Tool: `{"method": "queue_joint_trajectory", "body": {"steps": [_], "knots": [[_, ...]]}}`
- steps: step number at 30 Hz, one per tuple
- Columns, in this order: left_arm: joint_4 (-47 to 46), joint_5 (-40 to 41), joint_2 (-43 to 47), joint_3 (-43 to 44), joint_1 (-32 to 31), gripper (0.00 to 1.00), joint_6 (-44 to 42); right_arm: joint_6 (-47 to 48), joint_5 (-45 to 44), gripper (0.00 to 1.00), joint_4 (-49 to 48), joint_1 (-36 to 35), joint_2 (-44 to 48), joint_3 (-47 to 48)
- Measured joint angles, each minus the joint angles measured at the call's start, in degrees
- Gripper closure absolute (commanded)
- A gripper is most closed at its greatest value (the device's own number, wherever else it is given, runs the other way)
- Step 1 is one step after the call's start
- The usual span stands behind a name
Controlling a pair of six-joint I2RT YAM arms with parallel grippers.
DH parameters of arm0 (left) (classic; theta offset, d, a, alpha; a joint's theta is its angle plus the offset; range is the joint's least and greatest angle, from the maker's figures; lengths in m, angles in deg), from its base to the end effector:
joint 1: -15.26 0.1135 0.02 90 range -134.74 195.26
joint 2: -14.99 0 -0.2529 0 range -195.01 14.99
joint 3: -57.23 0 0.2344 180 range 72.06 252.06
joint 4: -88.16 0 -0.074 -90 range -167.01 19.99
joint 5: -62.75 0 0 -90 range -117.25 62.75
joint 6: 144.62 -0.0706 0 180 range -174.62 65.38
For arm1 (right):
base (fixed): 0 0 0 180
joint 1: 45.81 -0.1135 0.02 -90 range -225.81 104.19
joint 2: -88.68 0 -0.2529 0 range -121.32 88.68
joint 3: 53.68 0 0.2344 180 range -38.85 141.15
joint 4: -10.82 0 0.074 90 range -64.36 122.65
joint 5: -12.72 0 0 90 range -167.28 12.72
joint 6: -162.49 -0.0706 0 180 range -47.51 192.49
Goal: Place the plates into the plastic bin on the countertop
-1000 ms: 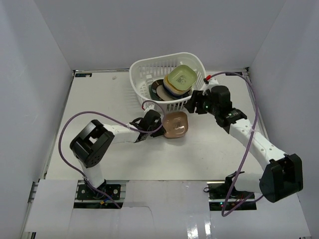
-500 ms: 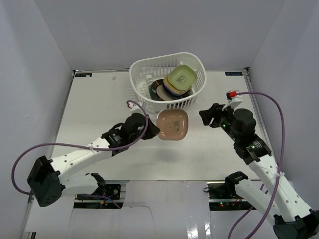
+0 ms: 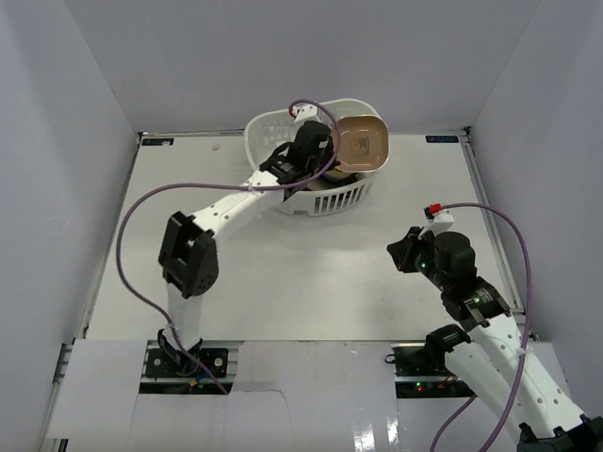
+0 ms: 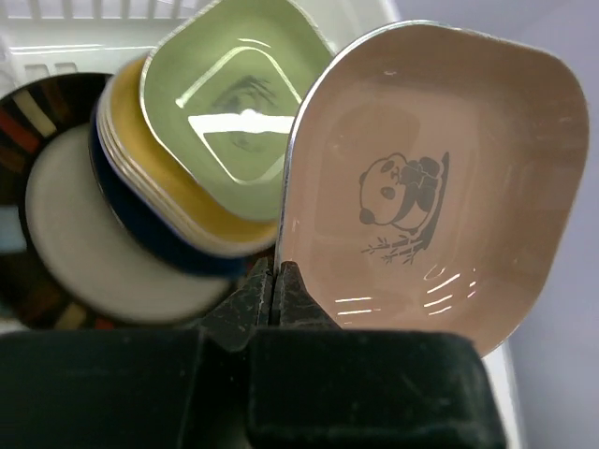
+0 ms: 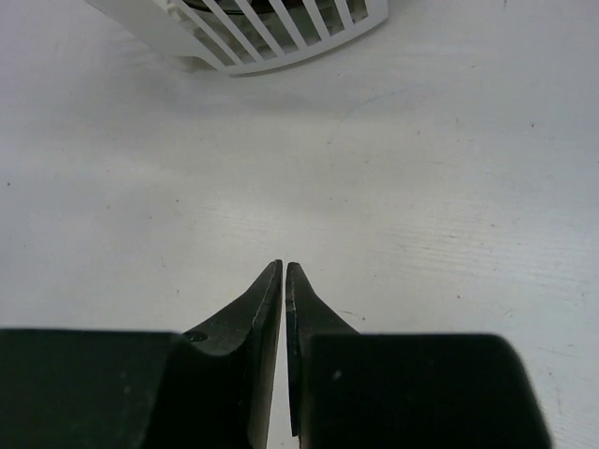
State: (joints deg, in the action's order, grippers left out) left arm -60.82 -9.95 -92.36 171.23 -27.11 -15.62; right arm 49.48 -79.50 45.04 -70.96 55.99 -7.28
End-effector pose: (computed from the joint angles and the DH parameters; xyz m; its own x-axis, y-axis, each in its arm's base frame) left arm 0.3518 -0.2925 0.3237 -0.5159 -0.3427 -0.7851 0.1527 0.8651 -0.4779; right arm 0.1553 0.0699 0.2550 -0.4451 0.2225 -0.8674 -0.2367 0.9049 0.3536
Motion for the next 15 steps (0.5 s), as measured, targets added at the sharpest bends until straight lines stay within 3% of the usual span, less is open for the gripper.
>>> {"method": "queue_joint_trajectory", "body": {"steps": [5, 6, 9, 10, 12, 13, 15], "knots": [[4.22, 0.04, -18.45, 14.21, 4.39, 1.00, -0.20, 0.28, 1.14, 0.87, 1.97, 0.00, 2.67, 0.00], [4.98, 0.07, -20.48, 15.37, 5.05, 0.95, 0.04, 0.31, 1.55, 0.86, 2.19, 0.00, 2.84, 0.00], [5.90, -0.94, -24.52, 19.80, 6.69, 0.62, 0.48, 0.55, 2.93, 0.78, 3.04, 0.00, 2.67, 0.00], [5.99, -1.11, -24.59, 20.35, 6.99, 0.36, 0.50, 0.52, 3.34, 0.70, 3.19, 0.00, 2.51, 0.00], [5.68, -1.49, -23.78, 21.11, 7.30, 0.19, 0.11, 0.57, 3.98, 0.61, 3.21, 0.00, 1.99, 0.00], [5.81, -1.62, -22.84, 21.05, 7.32, 0.04, -0.15, 0.63, 4.24, 0.54, 3.19, 0.00, 1.70, 0.00], [5.38, -2.36, -20.28, 19.74, 7.32, 0.02, -0.81, 0.63, 4.72, 0.48, 3.08, 0.00, 0.87, 0.00]]}}
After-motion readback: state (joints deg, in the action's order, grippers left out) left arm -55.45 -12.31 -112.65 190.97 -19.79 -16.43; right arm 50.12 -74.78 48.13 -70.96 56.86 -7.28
